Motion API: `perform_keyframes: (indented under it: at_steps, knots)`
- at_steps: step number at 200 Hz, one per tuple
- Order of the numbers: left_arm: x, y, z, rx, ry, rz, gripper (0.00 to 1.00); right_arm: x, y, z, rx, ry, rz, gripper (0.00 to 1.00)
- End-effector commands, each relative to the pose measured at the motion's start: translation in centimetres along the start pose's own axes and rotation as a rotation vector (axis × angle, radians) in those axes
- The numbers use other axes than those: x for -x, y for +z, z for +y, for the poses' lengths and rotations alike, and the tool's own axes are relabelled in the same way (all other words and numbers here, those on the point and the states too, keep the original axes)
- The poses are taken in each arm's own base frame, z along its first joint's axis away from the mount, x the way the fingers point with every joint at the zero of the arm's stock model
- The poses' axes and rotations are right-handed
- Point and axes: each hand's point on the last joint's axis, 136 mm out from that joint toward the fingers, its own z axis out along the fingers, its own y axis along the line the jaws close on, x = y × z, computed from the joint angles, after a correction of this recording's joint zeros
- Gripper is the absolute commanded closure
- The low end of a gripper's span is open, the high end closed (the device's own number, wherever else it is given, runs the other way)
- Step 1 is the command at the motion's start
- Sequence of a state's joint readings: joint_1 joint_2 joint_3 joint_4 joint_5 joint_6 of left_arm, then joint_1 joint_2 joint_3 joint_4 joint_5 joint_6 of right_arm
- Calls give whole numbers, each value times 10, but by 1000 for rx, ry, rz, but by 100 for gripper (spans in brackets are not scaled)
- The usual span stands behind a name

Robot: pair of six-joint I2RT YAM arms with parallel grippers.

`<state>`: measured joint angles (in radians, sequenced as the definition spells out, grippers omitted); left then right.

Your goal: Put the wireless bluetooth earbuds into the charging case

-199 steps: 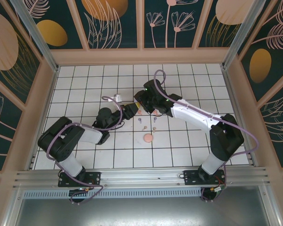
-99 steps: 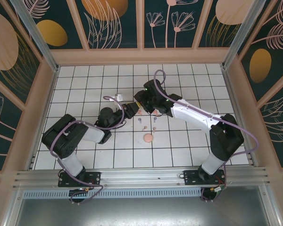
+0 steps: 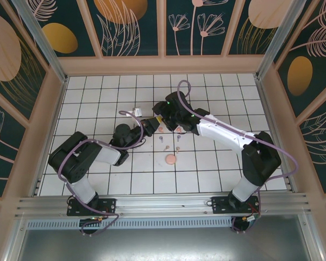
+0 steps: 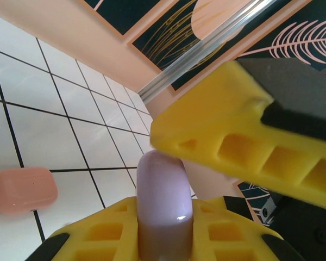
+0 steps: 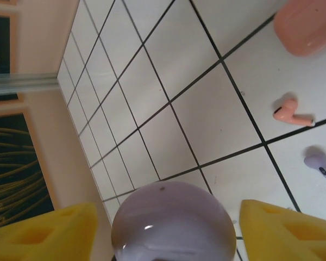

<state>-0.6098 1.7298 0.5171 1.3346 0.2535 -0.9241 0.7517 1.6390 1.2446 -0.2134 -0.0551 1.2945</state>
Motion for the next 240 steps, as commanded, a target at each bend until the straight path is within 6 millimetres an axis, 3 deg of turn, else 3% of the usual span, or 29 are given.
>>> perform_keyframes:
  at_steps: [1, 31, 72, 97, 119, 163, 240]
  knots:
    - [4, 0, -10, -35, -12, -10, 93, 17, -26, 24, 87, 7, -47, 24]
    - [3, -8, -23, -49, 11, 31, 100, 37, -58, 19, 103, -42, -122, 21]
    - [-7, -21, -36, -27, 133, 142, 100, 46, -92, -20, 148, -270, -170, 21]
    - [-18, -24, -43, -39, 205, 243, 100, 42, -113, -30, 229, -478, -190, 21]
    - [-31, -25, -51, -85, 234, 342, 100, 24, -123, -30, 315, -653, -159, 22]
    - [-47, -21, -70, -202, 211, 471, 100, -10, -123, -26, 454, -821, -29, 24]
    - [-44, -16, -82, -255, 179, 484, 100, -19, -103, -33, 467, -823, 42, 29]
